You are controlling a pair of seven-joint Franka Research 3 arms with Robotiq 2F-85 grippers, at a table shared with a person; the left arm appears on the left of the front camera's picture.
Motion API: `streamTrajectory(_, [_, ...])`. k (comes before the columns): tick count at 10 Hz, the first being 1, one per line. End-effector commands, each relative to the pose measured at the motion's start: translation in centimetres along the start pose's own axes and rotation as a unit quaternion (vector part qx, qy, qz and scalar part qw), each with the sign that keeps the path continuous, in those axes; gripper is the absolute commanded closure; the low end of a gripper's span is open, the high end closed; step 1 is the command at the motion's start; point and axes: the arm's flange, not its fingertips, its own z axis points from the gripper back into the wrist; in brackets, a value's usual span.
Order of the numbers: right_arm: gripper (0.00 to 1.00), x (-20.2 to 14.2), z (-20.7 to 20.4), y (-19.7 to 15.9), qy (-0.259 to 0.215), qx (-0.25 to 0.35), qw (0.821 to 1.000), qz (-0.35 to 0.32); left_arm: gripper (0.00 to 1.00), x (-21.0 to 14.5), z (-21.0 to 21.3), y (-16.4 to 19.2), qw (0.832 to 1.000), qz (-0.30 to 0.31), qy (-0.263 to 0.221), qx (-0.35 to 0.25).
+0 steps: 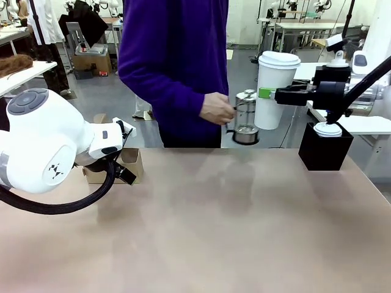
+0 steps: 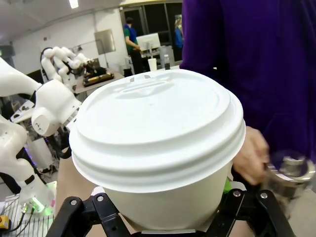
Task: Pour a drink into a cup and package it in a carrier.
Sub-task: When a person places the Paper Cup Lid on the 600 ml Paper Cup , lift the 600 ml Paper Cup, then position the Cup Carrier in the center of the table.
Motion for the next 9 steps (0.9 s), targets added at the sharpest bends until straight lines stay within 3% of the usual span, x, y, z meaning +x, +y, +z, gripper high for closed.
streamTrajectory(1, [0.2, 0.12, -0.56, 0.08, 0.003, 0.001, 1.0, 0.001, 0.0, -0.06, 0.02, 0.05, 1.0, 0.001, 0.0, -0.001])
streamTrajectory(9, [0.2, 0.12, -0.56, 0.08, 0.003, 0.001, 1.0, 0.001, 0.0, -0.06, 0.02, 0.05, 1.0, 0.001, 0.0, -0.001])
